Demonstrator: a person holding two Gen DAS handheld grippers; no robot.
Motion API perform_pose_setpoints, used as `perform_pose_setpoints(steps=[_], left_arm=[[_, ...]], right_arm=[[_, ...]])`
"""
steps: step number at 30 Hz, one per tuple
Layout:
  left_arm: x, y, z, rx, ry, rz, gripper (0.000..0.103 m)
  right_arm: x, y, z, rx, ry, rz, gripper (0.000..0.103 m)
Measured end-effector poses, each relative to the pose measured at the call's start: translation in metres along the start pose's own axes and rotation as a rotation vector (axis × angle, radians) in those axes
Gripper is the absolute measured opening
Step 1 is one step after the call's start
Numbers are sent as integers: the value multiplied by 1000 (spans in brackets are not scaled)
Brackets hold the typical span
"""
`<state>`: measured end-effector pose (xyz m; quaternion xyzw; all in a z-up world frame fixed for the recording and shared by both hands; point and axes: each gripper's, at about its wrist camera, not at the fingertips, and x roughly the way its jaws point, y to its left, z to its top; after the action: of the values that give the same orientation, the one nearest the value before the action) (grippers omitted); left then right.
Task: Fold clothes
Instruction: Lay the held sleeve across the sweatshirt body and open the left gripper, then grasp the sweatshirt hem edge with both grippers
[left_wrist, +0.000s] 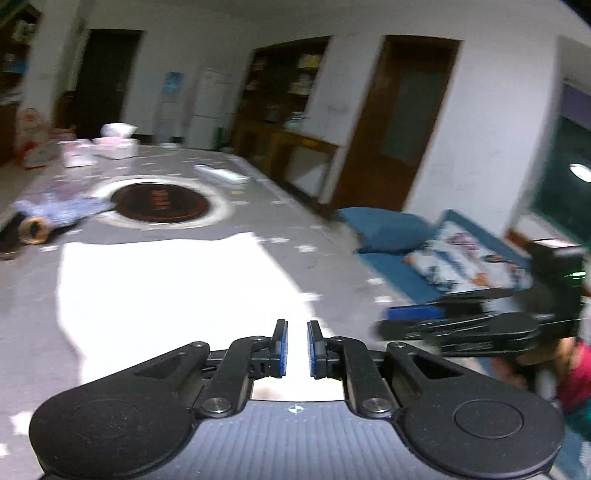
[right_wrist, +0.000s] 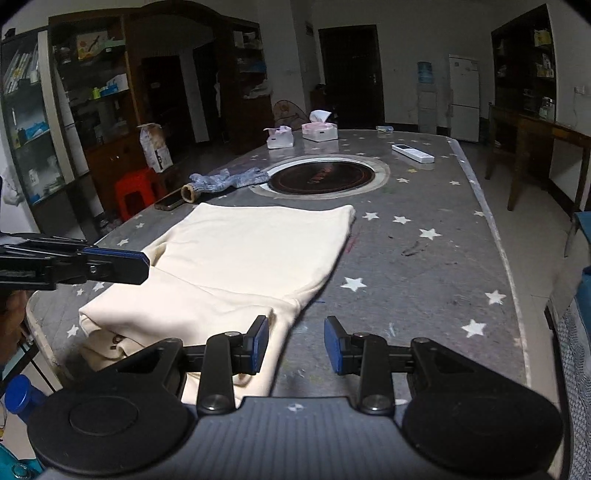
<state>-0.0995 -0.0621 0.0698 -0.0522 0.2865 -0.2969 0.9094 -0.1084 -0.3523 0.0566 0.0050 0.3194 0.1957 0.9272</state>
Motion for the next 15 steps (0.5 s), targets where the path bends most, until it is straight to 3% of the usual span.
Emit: perform_pose_setpoints(steps=[6,13,15], left_arm=[[-2,45,-16,-29,60,175,12],[-2,80,-30,-73,96,258,10],[-2,81,-24,-75,85,253,10]], right_arm=[[22,29,7,-77,2,83,32],[58,49,2,-130,82,119,32],[63,47,0,-128,101,114,32]])
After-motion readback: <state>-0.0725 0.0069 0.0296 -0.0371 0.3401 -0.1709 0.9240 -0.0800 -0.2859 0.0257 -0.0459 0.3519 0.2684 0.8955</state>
